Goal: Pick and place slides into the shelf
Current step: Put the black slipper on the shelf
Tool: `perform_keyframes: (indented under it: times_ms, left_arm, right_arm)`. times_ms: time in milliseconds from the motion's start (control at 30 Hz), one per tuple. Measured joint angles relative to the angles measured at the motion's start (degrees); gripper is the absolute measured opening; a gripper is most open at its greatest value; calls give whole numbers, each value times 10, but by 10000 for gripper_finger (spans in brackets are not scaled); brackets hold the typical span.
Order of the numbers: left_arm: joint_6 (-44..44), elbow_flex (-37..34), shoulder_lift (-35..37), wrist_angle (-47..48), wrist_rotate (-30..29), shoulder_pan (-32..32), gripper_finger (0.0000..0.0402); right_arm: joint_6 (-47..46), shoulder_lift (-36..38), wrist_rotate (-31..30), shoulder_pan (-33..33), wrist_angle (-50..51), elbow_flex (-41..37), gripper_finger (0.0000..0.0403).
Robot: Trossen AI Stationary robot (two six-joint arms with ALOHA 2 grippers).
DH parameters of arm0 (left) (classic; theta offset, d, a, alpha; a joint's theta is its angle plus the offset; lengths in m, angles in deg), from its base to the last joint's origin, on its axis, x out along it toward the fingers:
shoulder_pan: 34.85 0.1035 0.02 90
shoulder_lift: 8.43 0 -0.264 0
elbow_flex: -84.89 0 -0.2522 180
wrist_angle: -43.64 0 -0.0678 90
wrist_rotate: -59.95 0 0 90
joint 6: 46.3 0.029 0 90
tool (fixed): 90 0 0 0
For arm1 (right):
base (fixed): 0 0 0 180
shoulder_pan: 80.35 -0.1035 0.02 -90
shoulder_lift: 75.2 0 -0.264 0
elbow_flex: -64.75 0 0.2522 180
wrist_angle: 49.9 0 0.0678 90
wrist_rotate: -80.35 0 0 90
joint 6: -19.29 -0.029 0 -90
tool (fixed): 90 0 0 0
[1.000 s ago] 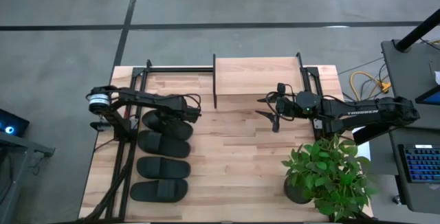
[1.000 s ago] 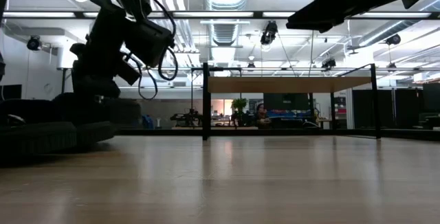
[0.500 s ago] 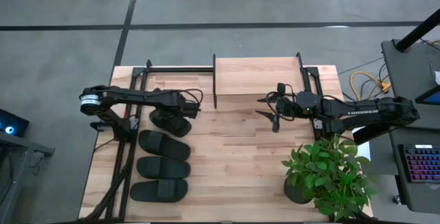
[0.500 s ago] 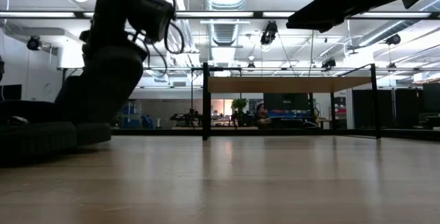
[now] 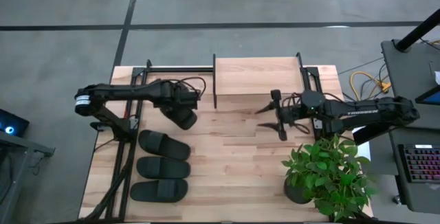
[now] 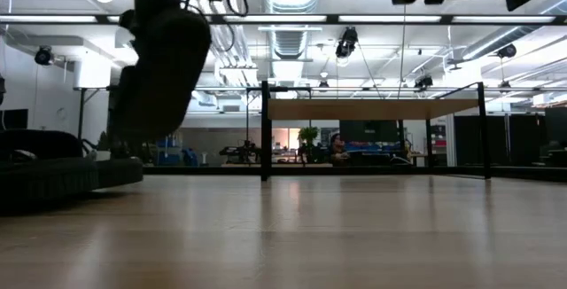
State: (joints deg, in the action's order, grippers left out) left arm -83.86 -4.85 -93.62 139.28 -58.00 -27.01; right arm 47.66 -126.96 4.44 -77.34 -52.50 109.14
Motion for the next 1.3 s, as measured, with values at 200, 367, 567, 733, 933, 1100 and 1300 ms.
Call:
perform_keyframes:
  times_ms: [200, 367, 567, 733, 933, 1100, 1300]
  left_arm:
    - [-11, 29, -14, 1, 0, 0, 0]
    - [-10, 55, -44, 2, -6, 0, 0]
    - [20, 105, -87, 5, -43, 0, 0]
    - [62, 150, -118, 1, -75, -2, 0]
    - [97, 183, -138, -9, -102, -12, 0]
    - [114, 190, -137, -28, -104, -17, 0]
    - [115, 192, -134, -33, -104, -20, 0]
  right_arm:
    - [111, -53, -38, -35, -57, 0, 233]
    - [172, -110, -50, -61, -124, 6, 272]
    - [198, -196, -52, -74, -120, 69, 273]
    - [201, -261, -56, -74, -44, 151, 262]
    - [217, -307, -118, -73, 57, 237, 251]
    - [239, -337, -128, -72, 94, 285, 245]
    - [281, -366, -174, -72, 103, 317, 244]
